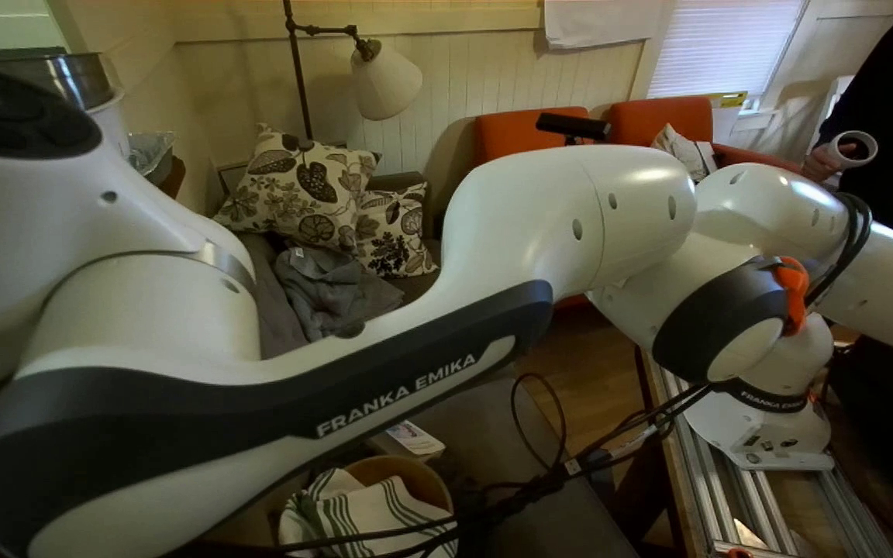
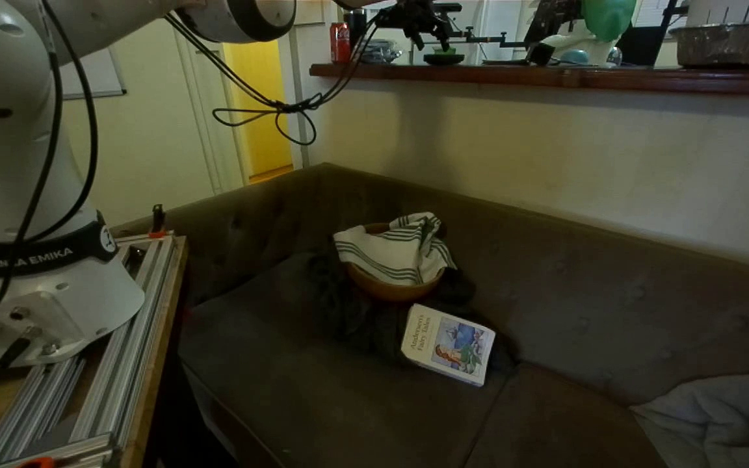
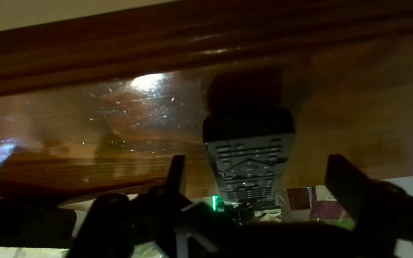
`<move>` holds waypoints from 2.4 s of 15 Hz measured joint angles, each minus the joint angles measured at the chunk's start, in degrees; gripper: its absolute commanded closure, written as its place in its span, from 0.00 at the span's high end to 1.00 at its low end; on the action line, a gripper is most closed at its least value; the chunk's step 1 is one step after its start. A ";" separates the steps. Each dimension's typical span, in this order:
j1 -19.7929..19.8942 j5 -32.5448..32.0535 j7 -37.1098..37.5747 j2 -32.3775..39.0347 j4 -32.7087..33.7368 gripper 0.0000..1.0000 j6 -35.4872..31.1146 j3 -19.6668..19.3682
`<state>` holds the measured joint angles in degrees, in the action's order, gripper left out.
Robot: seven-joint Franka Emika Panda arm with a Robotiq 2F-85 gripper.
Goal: Put the black remote control on the backrest of the sofa.
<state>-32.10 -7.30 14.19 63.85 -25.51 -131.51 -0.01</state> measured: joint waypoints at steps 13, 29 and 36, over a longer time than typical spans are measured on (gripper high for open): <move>-0.14 -0.17 -2.12 2.94 -0.03 0.37 -5.38 -0.98; 0.11 -9.45 38.81 -3.60 0.55 0.37 -5.33 -22.01; 0.16 -15.37 55.01 -3.54 0.47 0.37 13.93 -24.96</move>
<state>-31.94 -22.67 69.20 60.32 -25.04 -117.57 -24.97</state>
